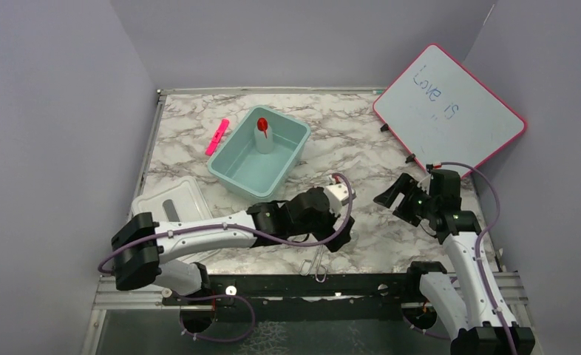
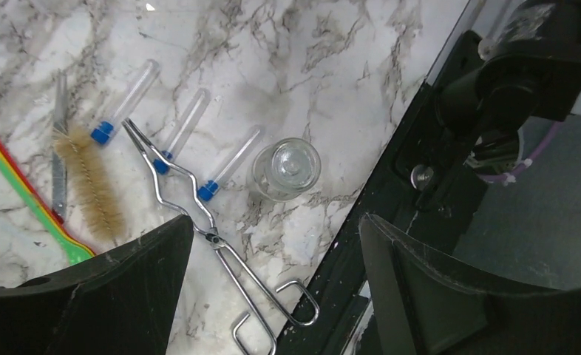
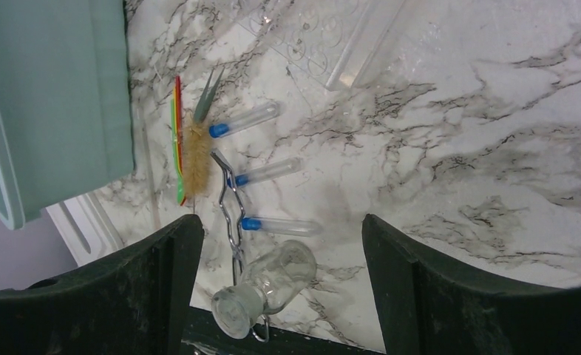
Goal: Organize the chemistry lab equipment
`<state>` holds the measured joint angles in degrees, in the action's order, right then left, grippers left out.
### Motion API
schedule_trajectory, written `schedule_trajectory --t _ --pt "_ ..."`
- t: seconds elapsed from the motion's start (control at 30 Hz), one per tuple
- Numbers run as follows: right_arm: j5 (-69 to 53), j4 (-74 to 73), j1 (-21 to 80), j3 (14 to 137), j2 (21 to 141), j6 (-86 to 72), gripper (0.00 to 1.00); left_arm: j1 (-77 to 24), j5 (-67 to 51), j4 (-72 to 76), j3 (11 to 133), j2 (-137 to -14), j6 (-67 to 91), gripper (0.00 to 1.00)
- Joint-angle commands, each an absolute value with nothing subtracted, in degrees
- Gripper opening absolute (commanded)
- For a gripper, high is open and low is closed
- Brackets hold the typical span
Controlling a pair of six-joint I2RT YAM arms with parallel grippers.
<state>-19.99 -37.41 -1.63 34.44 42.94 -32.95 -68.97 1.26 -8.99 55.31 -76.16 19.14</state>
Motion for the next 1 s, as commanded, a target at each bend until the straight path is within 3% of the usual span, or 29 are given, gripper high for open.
schedule_trajectory --t 0.0,0.37,0.97 --pt "-20.1 -37.3 -2.0 33.1 42.1 -35.5 0.83 -72.4 6.5 -6.0 56.7 -82.4 22.4 0.86" --pt "-19.6 -37.9 -2.0 33.9 42.0 -34.9 0.83 -75.2 10.9 -5.6 63.2 -97.6 26.2 0.84" --pt "-19.8 -37.8 -2.0 33.8 41.9 -34.9 0.83 -77.4 15.6 -8.7 68.8 -106.0 26.0 0.4"
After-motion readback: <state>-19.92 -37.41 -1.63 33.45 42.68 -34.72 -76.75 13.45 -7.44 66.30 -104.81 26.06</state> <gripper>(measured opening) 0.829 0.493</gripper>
